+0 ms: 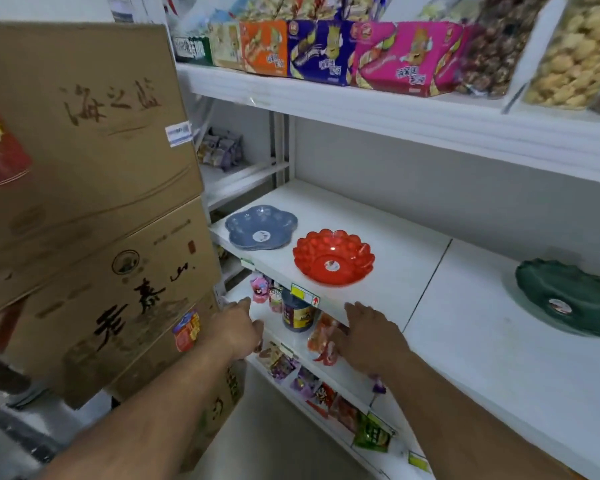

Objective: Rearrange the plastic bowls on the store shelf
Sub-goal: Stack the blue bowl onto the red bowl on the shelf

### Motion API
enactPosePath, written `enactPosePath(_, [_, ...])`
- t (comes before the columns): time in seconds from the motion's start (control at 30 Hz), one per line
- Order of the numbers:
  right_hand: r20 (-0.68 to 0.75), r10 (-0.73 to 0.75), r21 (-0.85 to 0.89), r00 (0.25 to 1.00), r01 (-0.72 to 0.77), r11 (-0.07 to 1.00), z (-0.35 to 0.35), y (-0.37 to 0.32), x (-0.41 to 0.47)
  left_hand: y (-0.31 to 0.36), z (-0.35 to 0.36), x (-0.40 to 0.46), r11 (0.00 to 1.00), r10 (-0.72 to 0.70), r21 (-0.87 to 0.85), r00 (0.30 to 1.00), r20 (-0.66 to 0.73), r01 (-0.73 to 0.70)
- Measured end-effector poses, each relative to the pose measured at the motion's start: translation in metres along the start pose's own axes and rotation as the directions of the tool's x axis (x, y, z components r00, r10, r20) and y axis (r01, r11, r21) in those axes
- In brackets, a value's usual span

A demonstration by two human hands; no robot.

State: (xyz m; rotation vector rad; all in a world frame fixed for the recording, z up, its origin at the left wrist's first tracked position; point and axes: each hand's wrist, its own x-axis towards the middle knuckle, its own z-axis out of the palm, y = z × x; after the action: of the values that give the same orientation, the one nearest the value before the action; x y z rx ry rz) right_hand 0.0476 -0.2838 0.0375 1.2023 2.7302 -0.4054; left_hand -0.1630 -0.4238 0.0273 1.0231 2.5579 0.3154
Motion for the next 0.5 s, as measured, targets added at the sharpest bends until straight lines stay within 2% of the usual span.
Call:
enactPosePath(0.2, [-0.103,0.030,0.041,0.994,-0.025,0.999,-0.007,0.010,0.063,0.004,-0.012,0.067,0.999,-0.027,0.035,0.999,-0.027,0.028])
enactPosePath(0.5, [-0.135,0.085,0.076,0.987,-0.075,0.994,-0.022,0.023,0.134,0.010,-0.046,0.155,0.997,-0.072,-0.027,0.996,-0.049,0.070])
